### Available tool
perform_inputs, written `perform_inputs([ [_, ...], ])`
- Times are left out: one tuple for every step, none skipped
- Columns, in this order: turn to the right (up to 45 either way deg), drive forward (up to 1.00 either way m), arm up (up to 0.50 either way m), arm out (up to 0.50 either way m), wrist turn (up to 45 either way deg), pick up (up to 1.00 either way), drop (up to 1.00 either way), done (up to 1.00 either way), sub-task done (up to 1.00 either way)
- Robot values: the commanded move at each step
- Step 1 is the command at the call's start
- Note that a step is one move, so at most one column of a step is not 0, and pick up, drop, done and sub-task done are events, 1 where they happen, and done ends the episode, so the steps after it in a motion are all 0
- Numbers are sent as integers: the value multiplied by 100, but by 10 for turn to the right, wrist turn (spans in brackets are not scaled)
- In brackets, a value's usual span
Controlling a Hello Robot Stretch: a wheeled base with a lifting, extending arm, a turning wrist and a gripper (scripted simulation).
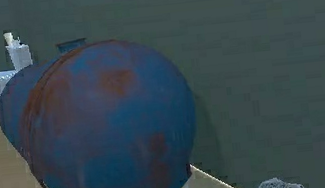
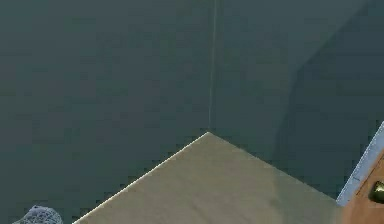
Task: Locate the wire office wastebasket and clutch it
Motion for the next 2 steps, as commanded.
perform_inputs([
  [270,0,0,0,0,0,0,0,0],
  [0,65,0,0,0,0,0,0,0],
])
